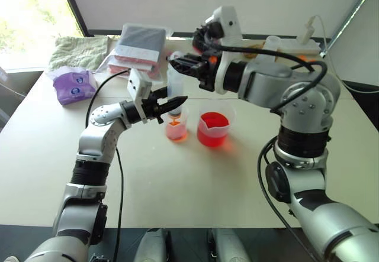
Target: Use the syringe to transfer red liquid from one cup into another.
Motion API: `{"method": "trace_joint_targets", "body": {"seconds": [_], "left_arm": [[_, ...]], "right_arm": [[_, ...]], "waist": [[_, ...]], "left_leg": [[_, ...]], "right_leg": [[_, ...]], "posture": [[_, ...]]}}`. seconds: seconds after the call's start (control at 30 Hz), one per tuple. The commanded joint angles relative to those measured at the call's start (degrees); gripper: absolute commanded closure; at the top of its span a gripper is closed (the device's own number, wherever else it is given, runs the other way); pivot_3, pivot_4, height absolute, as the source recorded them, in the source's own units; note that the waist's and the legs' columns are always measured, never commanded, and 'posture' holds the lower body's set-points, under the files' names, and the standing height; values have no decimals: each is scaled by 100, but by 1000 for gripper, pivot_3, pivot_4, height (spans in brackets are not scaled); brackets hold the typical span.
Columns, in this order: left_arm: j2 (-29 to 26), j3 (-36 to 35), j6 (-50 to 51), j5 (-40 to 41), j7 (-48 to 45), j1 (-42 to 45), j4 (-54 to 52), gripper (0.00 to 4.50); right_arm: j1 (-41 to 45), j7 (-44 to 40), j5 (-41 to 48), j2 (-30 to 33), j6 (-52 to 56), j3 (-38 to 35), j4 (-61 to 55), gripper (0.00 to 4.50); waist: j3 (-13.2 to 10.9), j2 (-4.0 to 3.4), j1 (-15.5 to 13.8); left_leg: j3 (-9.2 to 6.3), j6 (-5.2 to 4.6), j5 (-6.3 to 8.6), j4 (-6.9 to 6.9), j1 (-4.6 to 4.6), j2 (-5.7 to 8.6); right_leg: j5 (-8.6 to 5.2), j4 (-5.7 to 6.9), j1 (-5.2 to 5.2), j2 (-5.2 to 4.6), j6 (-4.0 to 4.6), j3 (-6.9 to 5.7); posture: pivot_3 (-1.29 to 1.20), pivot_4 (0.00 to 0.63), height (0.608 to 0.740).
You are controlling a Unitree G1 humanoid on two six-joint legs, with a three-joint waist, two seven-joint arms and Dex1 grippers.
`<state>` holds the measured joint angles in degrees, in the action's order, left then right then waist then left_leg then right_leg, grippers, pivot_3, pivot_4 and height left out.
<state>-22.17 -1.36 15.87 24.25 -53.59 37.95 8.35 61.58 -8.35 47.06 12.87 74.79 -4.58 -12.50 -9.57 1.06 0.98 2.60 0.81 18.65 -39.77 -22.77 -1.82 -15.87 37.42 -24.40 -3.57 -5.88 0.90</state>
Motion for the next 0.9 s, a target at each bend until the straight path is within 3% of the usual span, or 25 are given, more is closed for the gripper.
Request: {"method": "trace_joint_targets", "body": {"seconds": [0.03,0.7,0.8,0.9], "left_arm": [[35,-160,-129,144,37,229,-210,2971],[38,-151,-110,153,45,233,-232,2971],[46,-150,-107,152,50,248,-215,2971],[49,-149,-110,147,53,257,-202,2971]], "right_arm": [[-64,-142,6,-15,168,204,-145,3562],[-90,-518,-372,10,15,245,-199,3562],[-47,-545,-360,12,20,164,-162,2752],[-19,-574,-391,25,13,124,-120,1204]], "waist": [[0,0,0],[0,0,0],[0,0,0],[0,0,0]], "left_leg": [[0,0,0,0,0,0],[0,0,0,0,0,0],[0,0,0,0,0,1],[0,0,0,1,0,0]], "right_leg": [[0,0,0,0,0,0],[0,-1,0,0,0,0],[0,-1,0,0,0,0],[0,-1,0,1,0,0]], "posture": [[0,150,740],[0,150,740],[0,150,740],[0,150,740]]}}
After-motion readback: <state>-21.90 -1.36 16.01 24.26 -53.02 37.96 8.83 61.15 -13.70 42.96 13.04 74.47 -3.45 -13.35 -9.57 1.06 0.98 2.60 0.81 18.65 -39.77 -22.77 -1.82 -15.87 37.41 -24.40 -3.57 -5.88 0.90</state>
